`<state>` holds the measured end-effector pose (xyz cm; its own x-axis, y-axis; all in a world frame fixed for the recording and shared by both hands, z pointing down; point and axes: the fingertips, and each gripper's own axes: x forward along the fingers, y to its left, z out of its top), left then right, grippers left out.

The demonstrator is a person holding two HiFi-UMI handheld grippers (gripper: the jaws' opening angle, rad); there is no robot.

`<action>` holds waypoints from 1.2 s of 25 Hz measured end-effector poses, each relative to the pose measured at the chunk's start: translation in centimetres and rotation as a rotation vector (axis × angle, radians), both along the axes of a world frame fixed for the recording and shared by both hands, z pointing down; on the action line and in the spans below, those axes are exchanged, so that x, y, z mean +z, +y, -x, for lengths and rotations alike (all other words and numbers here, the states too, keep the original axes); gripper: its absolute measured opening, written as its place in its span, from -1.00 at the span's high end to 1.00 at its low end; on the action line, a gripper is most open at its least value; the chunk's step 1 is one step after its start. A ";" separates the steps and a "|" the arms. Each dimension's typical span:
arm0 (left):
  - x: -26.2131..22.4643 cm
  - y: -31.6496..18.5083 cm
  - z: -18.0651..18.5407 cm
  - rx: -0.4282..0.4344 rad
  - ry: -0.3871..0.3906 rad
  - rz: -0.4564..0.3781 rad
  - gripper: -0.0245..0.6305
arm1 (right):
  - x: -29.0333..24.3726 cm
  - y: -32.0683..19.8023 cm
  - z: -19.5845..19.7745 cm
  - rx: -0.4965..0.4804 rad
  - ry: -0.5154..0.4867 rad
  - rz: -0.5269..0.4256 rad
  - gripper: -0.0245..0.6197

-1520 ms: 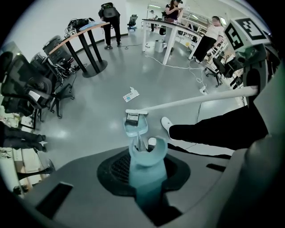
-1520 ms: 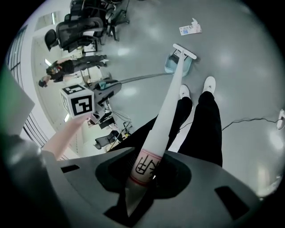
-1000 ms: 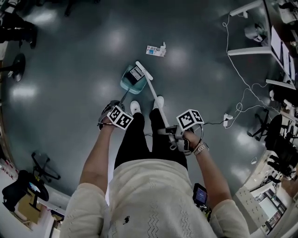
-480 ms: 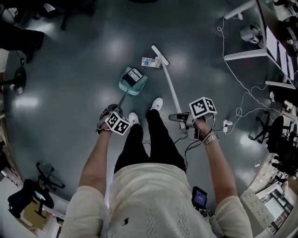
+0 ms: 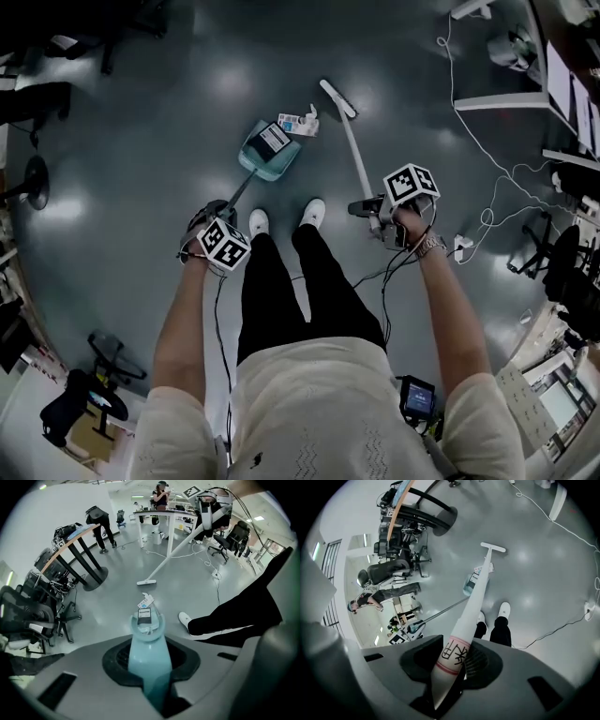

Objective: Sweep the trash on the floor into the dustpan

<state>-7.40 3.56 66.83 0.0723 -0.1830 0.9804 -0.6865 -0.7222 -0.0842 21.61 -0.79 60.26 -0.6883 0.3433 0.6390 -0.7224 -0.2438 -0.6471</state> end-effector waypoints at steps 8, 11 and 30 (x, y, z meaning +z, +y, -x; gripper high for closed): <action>1.0 -1.6 1.7 0.053 -0.008 0.016 0.64 | 1.9 5.2 6.3 -0.054 0.000 0.051 0.55; 1.4 -1.0 2.0 0.052 -0.006 0.028 0.64 | 2.0 8.1 9.3 -0.067 -0.026 0.087 0.55; 1.9 0.5 3.8 0.183 -0.020 0.029 0.64 | -3.0 16.2 20.1 -0.027 -0.178 0.208 0.55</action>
